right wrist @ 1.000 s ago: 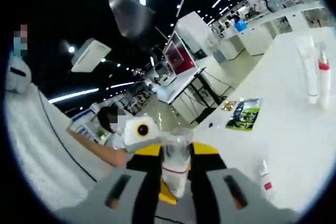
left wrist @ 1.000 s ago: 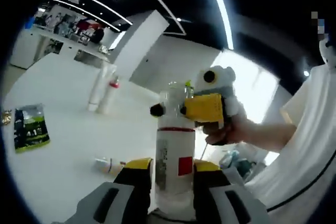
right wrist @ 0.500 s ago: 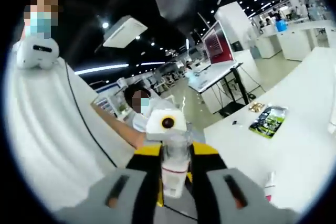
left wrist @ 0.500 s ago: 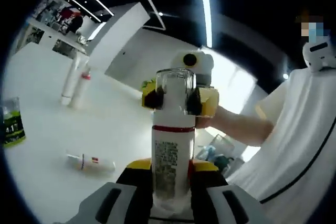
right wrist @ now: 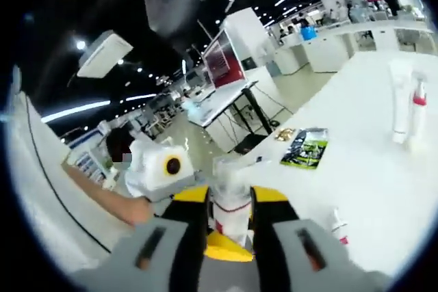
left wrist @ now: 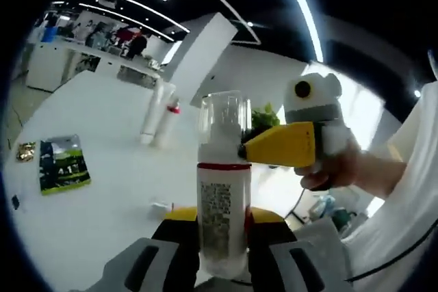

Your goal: Arrange the skincare products in the storage area until every visible bottle or jar stands upright without overlapping.

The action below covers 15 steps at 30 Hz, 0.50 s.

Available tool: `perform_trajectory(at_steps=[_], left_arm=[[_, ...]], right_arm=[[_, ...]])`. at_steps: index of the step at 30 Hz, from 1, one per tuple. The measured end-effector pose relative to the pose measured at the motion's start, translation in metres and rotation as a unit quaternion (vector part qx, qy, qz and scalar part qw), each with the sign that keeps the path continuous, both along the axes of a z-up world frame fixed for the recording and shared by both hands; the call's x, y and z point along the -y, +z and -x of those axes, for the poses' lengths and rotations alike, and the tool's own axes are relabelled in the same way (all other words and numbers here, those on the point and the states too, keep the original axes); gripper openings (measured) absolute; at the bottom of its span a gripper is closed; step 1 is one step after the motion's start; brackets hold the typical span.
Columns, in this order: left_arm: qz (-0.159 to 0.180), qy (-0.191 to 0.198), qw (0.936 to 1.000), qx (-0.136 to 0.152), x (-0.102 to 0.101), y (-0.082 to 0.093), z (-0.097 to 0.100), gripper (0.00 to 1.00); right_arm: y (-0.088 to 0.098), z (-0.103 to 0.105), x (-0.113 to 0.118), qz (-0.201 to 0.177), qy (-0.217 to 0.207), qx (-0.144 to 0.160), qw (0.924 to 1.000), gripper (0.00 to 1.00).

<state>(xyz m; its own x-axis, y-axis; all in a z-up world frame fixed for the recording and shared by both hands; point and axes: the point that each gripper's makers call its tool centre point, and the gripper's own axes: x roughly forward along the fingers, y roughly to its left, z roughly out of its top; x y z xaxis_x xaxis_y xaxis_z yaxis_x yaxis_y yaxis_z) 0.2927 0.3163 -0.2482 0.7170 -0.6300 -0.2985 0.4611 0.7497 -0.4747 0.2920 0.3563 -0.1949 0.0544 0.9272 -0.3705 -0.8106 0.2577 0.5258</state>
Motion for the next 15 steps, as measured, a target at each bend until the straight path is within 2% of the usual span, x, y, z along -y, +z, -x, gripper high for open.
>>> perform_trajectory(at_steps=[3,5,8,12,15], left_arm=[[-0.046,0.013,0.9988,-0.01,-0.005,-0.011,0.0,0.26],[-0.066,0.019,0.9976,-0.008,-0.007,-0.013,-0.001,0.26],[-0.077,0.024,0.9967,-0.008,-0.008,-0.014,-0.002,0.26],[-0.115,0.028,0.993,0.0,-0.012,-0.018,-0.002,0.26],[-0.131,0.026,0.991,0.011,-0.012,-0.018,-0.004,0.26]], right_arm=[[-0.01,-0.004,-0.001,0.039,-0.034,0.025,0.9984,0.26],[-0.012,-0.004,-0.004,0.039,-0.049,0.024,0.9978,0.25],[-0.013,-0.006,-0.003,0.036,-0.081,0.015,0.996,0.23],[-0.012,-0.003,-0.003,0.035,-0.073,0.028,0.9964,0.22],[-0.012,-0.004,-0.001,0.036,-0.07,0.035,0.9962,0.21]])
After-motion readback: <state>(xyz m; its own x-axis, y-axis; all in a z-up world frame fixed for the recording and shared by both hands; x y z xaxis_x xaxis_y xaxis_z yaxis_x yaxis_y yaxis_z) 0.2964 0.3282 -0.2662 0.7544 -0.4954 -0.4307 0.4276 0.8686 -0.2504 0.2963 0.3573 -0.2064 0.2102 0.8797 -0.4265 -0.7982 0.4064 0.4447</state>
